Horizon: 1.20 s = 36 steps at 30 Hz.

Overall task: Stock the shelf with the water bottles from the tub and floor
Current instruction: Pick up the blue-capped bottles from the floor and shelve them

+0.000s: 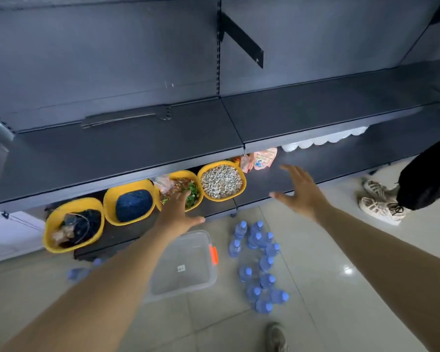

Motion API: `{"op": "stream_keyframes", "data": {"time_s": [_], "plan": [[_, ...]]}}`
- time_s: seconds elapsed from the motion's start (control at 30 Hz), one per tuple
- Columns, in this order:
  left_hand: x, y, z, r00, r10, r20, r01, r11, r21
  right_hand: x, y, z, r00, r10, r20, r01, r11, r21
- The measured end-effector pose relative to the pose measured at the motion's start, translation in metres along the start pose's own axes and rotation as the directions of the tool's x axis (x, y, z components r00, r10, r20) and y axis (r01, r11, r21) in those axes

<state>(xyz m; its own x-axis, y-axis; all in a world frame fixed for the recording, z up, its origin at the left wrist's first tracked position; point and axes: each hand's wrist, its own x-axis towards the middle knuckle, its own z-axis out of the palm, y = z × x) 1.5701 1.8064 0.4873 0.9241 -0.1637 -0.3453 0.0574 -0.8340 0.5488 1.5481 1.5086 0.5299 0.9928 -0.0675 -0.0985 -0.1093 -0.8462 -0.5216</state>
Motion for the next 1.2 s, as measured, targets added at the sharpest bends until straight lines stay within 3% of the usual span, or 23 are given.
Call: {"op": "stream_keyframes", "data": {"time_s": [0.17,0.4,0.67,0.83,1.03,1.2], "plan": [[0.021,0.006,0.107,0.991,-0.126,0.041,0.132,0.973,-0.190,0.006,0.092,0.051,0.986,0.011,0.165,-0.017,0.999,0.037],[0.048,-0.003,0.270,0.953,-0.289,0.090,0.303,0.906,-0.296,0.010,0.217,0.149,0.943,0.109,0.314,-0.167,0.972,0.165],[0.093,-0.061,0.437,0.879,-0.454,0.146,0.473,0.794,-0.381,0.016,0.331,0.287,0.881,0.238,0.408,-0.357,0.901,0.247],[0.129,-0.104,0.530,0.871,-0.454,0.187,0.490,0.777,-0.395,0.027,0.390,0.377,0.850,0.264,0.456,-0.417,0.866,0.276],[0.157,-0.140,0.608,0.885,-0.442,0.146,0.457,0.765,-0.454,0.035,0.444,0.459,0.816,0.268,0.512,-0.459,0.840,0.291],[0.171,-0.163,0.640,0.899,-0.429,0.086,0.409,0.755,-0.513,0.041,0.472,0.495,0.846,0.242,0.475,-0.432,0.833,0.345]]}}
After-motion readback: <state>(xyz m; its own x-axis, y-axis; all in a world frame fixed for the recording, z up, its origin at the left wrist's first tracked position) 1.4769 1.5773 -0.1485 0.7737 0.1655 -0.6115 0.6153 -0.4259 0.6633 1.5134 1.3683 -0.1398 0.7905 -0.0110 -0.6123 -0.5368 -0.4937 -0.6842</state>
